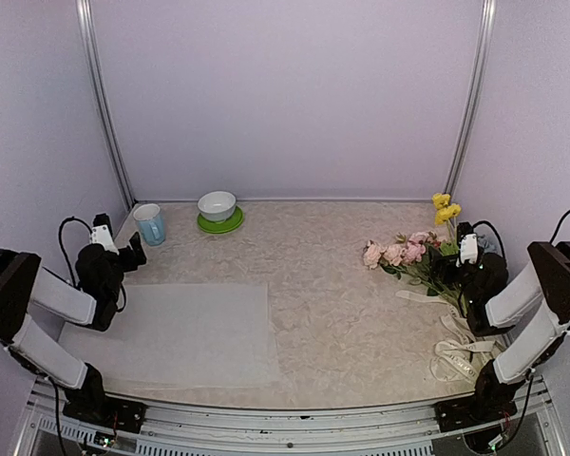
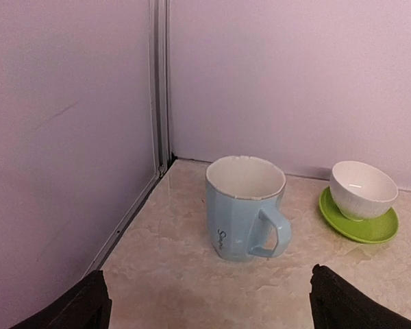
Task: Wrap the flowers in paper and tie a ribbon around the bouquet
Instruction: Pick up the corner of the folded wrapping paper at the corner of the board.
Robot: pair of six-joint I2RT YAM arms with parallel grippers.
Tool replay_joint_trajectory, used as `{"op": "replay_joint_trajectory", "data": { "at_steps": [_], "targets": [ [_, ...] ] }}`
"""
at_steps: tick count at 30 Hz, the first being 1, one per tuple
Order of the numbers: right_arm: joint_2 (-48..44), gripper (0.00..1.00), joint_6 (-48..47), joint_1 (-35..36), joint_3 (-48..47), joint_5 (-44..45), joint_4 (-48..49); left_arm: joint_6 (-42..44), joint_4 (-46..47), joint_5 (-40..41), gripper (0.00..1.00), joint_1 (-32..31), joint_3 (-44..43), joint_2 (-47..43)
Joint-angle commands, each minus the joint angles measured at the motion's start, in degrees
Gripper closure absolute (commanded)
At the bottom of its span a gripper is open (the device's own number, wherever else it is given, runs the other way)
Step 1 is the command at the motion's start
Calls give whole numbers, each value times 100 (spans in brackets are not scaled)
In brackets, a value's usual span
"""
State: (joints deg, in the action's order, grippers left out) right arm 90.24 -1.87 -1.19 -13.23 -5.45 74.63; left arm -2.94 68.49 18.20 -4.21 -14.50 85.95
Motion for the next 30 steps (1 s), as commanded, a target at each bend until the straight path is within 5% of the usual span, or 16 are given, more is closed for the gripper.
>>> {"op": "replay_joint_trajectory", "data": {
  "at_steps": [1, 4, 7, 12, 18, 22, 30],
  "targets": [
    [-491, 0, 112, -40, -226, 255, -729, 315, -1490, 191, 1, -288, -843, -775],
    [-1408, 0, 553, -58, -825, 731, -2296, 304, -1967, 1048, 1, -904, -1078, -1209],
    [-2333, 3, 896, -74, -1372, -25, -3395, 587, -2542, 1547, 3, -1863, -1354, -1578],
    [-2368, 28, 1815, 163, -2712, -1773, -5155, 692, -4201, 1754, 4, -3311, -2133, -1783],
    [-888, 36, 1687, 2360, -4471, -1563, -7075, -593, -5490, 1078, 6, -3825, -2399, -1757],
    [609, 37, 2346, 3323, -5435, -2424, -7455, -1175, -5571, 981, 7, -3877, -2146, -1766],
    [3139, 20, 2765, 4346, -7409, -3578, -8176, -1559, -5713, 1368, 6, -3928, -2044, -1590]
  ]
}}
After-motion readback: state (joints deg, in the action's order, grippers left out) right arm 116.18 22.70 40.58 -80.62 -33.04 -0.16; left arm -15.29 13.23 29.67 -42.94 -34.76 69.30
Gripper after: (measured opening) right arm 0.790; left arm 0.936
